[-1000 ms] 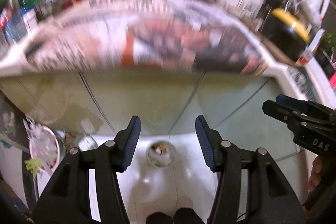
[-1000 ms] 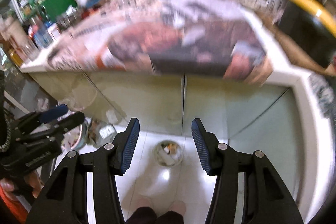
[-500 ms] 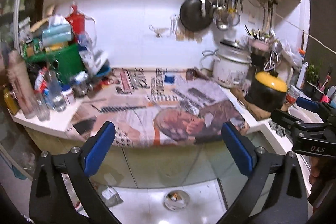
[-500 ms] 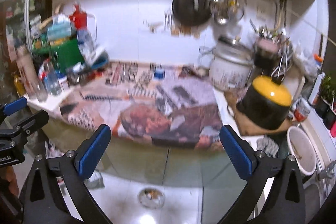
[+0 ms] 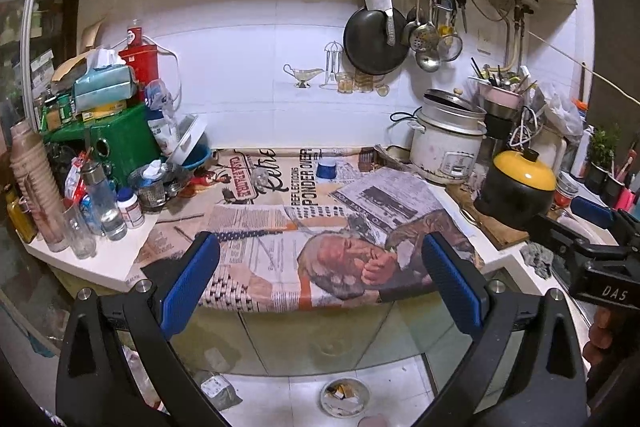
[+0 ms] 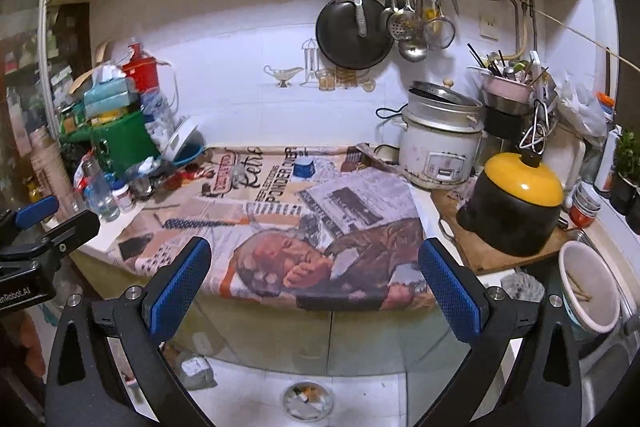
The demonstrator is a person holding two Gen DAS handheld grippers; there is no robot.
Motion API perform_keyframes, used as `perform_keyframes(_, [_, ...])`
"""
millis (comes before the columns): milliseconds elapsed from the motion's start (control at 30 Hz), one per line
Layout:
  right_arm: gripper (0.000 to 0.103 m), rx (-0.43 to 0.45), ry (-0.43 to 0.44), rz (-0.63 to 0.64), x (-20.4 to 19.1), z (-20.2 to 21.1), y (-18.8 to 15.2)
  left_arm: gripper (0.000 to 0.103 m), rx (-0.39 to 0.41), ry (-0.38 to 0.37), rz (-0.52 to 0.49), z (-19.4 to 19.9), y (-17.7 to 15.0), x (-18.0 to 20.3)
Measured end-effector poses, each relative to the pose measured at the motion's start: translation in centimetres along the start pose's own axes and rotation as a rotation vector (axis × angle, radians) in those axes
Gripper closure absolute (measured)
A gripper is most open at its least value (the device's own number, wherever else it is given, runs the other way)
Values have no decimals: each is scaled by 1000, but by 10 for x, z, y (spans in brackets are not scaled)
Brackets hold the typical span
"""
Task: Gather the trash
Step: 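Raise both tools back toward the counter, then grasp the clear plastic cup with the left tool while the right tool grasps the blue cup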
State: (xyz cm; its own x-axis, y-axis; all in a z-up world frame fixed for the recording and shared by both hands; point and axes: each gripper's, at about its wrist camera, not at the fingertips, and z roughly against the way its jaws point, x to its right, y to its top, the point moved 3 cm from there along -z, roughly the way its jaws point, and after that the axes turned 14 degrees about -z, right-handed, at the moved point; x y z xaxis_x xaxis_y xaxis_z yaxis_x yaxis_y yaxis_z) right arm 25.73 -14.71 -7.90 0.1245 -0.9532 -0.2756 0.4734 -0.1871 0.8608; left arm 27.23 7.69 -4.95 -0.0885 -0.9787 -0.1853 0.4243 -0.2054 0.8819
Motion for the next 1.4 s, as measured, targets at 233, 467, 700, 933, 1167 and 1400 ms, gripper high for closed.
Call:
perform_keyframes(233, [0,-18,65,-22,18,-47,48,2,16,21,66,-50,38,-5])
perform_keyframes(467, [0,-58,135,12,32,-97,81,2,15,95,186,-97,65,-22])
perform_keyframes(700, [0,-82,162,14,37,-153,102,2,-76,188,184,-154,68,-47])
perform_keyframes(933, [0,-109,145,-1,23,-225,121,2,-170,168,203,-236,61,-86])
perform_keyframes(1167, [0,-217,123,-72,-6,-327,130,2,-238,134,156,-336,61,-137])
perform_keyframes(1400, [0,-346,60,-112,-35,-437,117,2,-329,49,174,-427,47,-185])
